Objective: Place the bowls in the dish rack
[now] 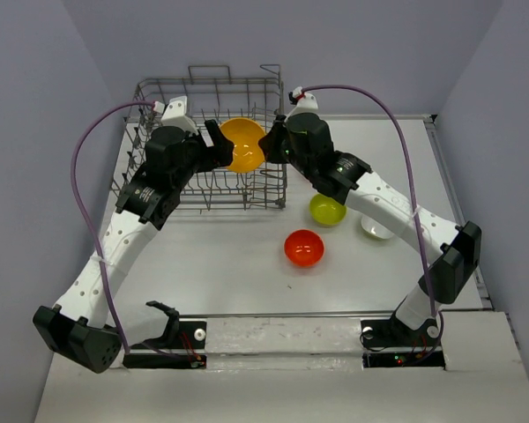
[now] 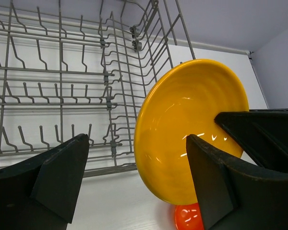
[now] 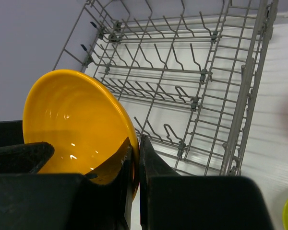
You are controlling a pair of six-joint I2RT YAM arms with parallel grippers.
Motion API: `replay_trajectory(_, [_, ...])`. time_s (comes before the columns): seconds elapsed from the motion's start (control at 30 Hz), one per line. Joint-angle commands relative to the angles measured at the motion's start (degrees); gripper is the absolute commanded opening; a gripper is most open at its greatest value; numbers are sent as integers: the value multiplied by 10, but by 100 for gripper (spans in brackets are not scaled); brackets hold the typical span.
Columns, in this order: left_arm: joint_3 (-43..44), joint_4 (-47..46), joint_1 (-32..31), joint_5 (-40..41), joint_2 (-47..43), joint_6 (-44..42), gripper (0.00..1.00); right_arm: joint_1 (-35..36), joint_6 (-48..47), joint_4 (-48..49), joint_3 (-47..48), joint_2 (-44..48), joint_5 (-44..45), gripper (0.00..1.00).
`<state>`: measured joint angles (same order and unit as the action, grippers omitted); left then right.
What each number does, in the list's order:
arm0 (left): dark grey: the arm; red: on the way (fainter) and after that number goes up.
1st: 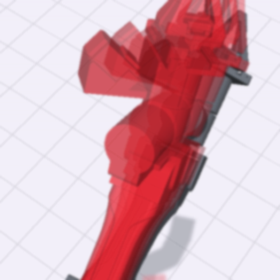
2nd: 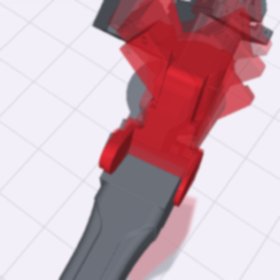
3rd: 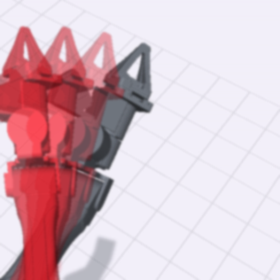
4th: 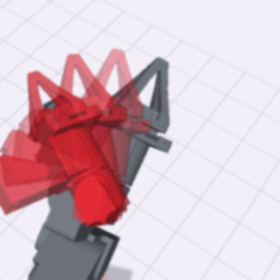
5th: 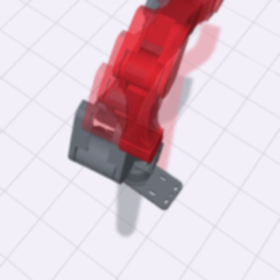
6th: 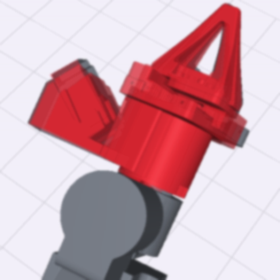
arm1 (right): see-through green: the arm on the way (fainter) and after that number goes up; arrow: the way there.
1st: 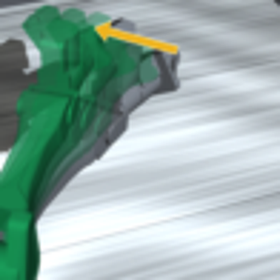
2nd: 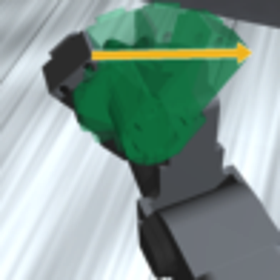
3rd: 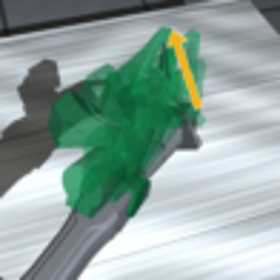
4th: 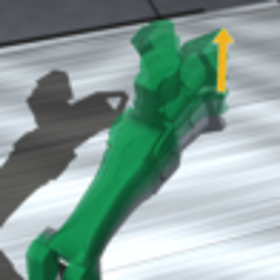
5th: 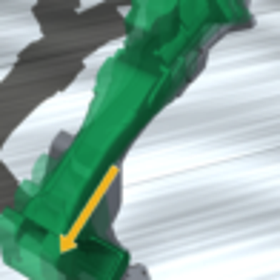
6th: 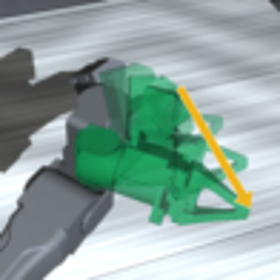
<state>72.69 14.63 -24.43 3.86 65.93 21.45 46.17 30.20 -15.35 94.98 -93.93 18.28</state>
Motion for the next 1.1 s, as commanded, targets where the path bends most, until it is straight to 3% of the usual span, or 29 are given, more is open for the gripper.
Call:
replay_trajectory(0.0, [31,-13,-4,19,0,-6,87,1,-2,35,21,22,8,1])
replay_trajectory(0.2, [31,-29,-4,-11,-3,-4,75,1,-2,42,15,31,1,1])
replay_trajectory(0.5, [26,-34,-4,-25,3,-4,44,1,0,48,19,28,-15,1])
replay_trajectory(0.77, [24,-41,-4,-25,6,-8,36,1,2,50,25,23,-26,1])
replay_trajectory(0.9, [25,-42,-4,-24,8,-9,28,1,2,50,24,23,-27,1])
replay_trajectory(1.07, [25,-46,-4,-25,9,-8,1,1,2,51,21,22,-28,1])
